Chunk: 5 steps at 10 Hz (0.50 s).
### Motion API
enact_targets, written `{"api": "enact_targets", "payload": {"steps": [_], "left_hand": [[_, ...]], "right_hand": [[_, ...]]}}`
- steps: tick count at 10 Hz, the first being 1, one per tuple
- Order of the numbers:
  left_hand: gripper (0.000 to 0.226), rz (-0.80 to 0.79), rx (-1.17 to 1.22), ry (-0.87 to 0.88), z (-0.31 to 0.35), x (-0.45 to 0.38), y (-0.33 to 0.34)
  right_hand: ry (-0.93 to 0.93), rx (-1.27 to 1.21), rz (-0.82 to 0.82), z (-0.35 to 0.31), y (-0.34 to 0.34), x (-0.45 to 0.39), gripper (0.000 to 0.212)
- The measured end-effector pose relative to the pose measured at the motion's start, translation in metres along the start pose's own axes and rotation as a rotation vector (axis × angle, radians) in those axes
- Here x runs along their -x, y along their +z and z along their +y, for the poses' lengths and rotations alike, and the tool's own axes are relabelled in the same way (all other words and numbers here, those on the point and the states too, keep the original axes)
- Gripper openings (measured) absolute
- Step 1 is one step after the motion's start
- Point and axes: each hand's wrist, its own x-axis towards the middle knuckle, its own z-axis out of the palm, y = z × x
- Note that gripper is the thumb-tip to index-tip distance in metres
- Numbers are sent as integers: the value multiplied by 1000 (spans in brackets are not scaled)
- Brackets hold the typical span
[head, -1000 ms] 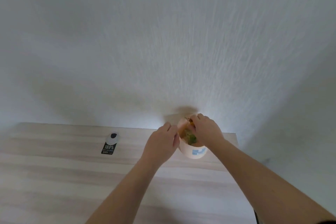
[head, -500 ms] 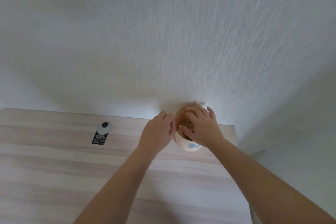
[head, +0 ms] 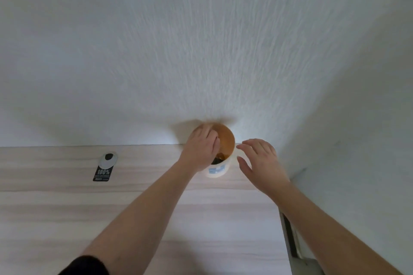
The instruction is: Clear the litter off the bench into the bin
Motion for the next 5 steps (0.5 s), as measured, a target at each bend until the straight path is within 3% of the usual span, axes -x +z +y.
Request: {"api": "enact_targets", "payload": {"steps": [3, 5], "left_hand": [[28, -67, -10, -37, 11, 17, -25], [28, -45, -13, -69, 21, 47, -52]], "right_hand": [[115, 7, -47, 1, -25, 38, 36], [181, 51, -216, -4, -39, 61, 49]]}}
